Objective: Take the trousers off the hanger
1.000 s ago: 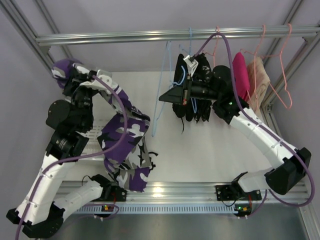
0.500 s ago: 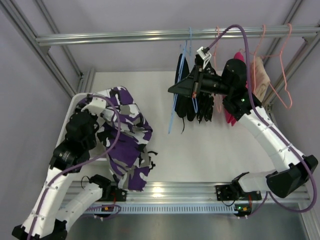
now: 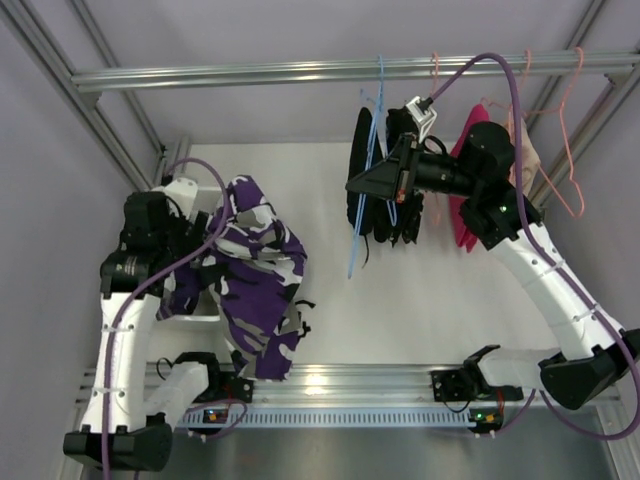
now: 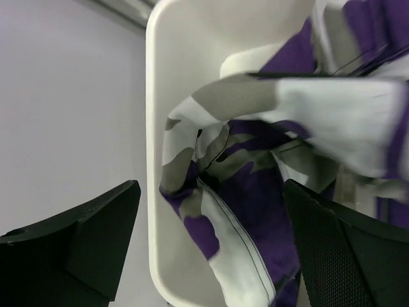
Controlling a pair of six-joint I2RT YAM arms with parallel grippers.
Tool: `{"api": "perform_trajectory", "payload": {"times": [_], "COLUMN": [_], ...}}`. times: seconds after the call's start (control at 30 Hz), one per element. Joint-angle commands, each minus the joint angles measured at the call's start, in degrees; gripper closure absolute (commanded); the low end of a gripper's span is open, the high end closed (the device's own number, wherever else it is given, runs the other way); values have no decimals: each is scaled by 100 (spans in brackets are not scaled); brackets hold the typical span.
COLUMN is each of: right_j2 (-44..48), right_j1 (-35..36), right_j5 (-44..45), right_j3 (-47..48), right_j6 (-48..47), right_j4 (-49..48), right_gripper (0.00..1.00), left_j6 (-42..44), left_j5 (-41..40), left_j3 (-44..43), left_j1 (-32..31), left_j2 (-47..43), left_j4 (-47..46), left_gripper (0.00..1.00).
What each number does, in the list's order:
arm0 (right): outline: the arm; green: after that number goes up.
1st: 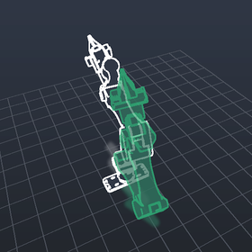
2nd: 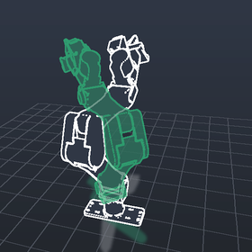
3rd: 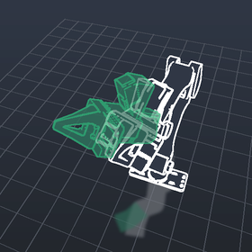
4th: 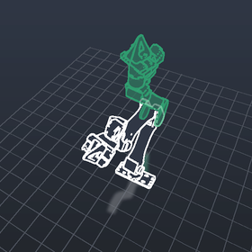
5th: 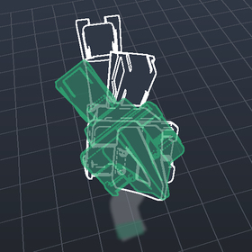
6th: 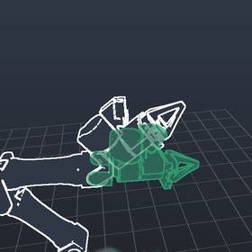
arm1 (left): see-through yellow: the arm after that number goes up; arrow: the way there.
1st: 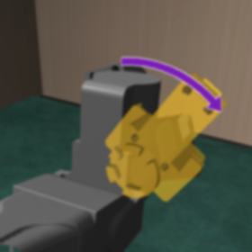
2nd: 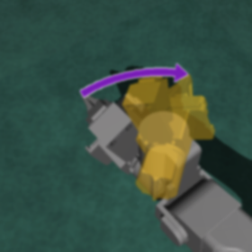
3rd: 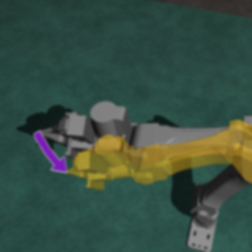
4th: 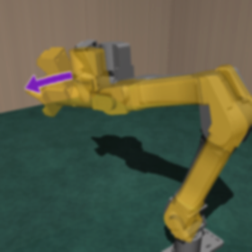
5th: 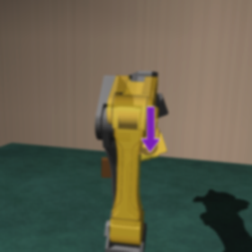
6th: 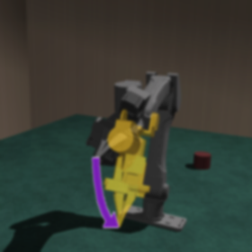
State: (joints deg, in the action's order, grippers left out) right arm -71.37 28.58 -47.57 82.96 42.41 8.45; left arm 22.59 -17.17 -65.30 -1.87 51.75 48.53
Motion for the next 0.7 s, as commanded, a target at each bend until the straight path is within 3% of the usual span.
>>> {"api": "perform_trajectory", "payload": {"times": [0.0,0.2,0.3,0.4,0.43,0.53,0.67], "right_j2": [361,449,510,606,642,739,940], "right_j1": [-116,-142,-159,-256,-291,-519,-774], "right_j5": [-86,-121,-94,-59,-51,-59,-42], "right_j3": [300,265,238,168,116,63,19], "right_j6": [-436,-480,-532,-585,-585,-594,-673], "right_j4": [-441,-397,-370,-317,-309,-256,-142], "right_gripper": [100,100,100,100,100,100,100], "left_j6": [-114,193,911,2385,3165,4047,4052], "left_j5": [1109,2786,4464,5125,5249,4953,4741], "left_j3": [-903,-2011,-2995,-3445,-3472,-2894,-2549], "left_j1": [352,512,512,503,495,100,-497], "left_j2": [98,116,467,713,766,233,300], "left_j4": [331,858,2191,3219,3781,3786,3786], "left_gripper": [1,1,1,1,1,1,1]}}
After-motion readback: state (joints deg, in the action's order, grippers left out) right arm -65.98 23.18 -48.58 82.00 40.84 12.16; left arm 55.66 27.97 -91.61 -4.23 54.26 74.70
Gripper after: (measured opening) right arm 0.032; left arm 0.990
